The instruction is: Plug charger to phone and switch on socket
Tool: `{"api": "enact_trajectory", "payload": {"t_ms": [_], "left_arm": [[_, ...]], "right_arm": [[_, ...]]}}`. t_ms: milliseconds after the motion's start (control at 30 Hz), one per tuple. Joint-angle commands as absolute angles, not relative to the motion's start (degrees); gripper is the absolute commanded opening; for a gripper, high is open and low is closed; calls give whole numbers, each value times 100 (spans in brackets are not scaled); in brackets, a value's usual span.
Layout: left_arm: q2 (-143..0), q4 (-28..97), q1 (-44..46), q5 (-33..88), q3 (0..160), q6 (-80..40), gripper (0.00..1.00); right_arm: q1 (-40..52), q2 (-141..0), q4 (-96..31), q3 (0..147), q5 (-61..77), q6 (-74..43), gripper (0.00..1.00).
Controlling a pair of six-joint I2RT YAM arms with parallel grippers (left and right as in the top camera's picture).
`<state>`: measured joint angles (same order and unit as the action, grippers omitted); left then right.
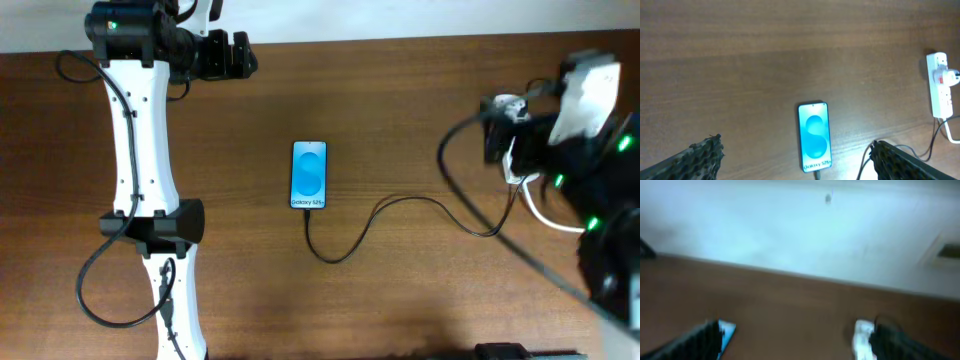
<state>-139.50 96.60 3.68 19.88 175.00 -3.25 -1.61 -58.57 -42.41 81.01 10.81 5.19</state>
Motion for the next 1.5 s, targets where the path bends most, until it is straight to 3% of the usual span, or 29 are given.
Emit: {"api": "enact_trajectory", "payload": {"t_ms": [0,233,433,633,1167,1267,1367,1467], "left_arm": [[-13712,9671,349,2008,17602,-340,99],[-13712,9671,349,2008,17602,-340,99],[-13712,9671,349,2008,17602,-340,99],[-13712,9671,349,2008,17602,-340,99],[-13712,9673,349,1981,17602,-338,99],[-13609,9671,349,1492,17522,-338,99],[-12722,9408,346,1000,16230,-338,99],[-10881,7581,346,954,13268,-296,99]], "right_arm": [[-102,-4665,-2853,5990,982,556,98],[-102,-1745,-132,1964,985,554,98],[-97,-86,242,283,1007,381,98],[-97,-19,-384,32,1007,381,98],[-97,-19,-366,32,1002,384,98],[-97,-19,-366,32,1002,384,99],[-97,-19,-366,32,1002,384,98],[-97,-19,-366,32,1002,384,98]]}}
